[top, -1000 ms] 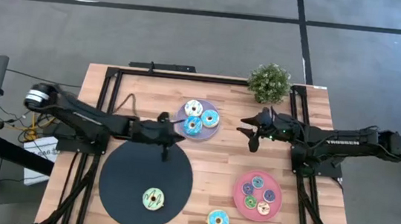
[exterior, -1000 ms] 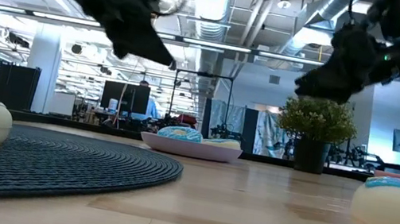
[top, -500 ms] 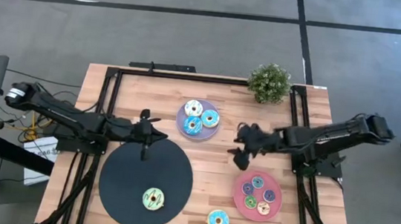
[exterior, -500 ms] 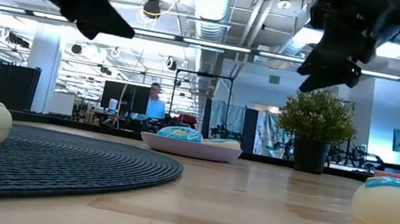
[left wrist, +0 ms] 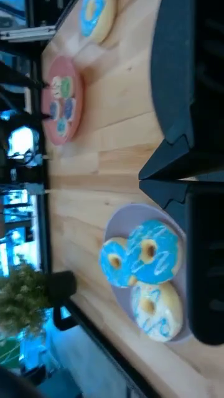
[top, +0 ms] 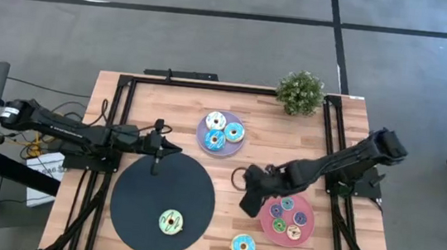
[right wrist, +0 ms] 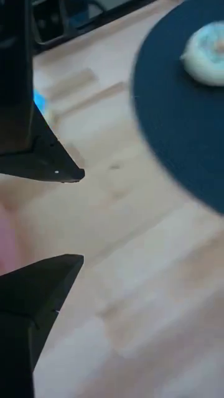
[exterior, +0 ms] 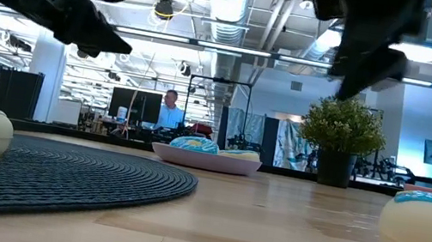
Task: Pick & Place donuts
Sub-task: Put the large light blue donut on the purple plate
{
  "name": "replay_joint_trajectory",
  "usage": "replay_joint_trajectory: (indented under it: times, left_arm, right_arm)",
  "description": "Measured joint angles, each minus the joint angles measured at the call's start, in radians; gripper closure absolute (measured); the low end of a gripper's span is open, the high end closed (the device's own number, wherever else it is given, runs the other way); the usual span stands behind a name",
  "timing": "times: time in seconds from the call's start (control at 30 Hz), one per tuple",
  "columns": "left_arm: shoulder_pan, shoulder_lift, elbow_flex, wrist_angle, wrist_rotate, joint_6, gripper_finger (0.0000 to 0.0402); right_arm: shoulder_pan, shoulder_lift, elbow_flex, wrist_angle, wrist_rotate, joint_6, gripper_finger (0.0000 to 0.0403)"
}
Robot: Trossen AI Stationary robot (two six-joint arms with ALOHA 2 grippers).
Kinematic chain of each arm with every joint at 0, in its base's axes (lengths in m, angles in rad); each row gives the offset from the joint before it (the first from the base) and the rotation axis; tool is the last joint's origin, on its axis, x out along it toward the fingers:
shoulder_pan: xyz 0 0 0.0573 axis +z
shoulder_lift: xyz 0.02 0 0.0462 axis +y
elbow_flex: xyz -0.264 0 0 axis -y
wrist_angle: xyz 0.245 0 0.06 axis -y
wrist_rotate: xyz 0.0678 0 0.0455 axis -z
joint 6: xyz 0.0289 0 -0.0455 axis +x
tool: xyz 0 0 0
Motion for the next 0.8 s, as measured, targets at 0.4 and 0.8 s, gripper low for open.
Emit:
replay_joint_trajectory:
  times: [0.4,0.8]
  left_arm:
    - [0.136,-0.015,0.0,-0.106,0.216,0.077,0.0401]
    - [0.17,-0.017,0.0,-0.132,0.219,0.115,0.0401]
  right_arm:
    - [0.186,0.279,0.415,-0.297,-0.114,0.243,0.02]
    - [0.255,0.489,0.556,-0.342,-0.187,0.08,0.0192]
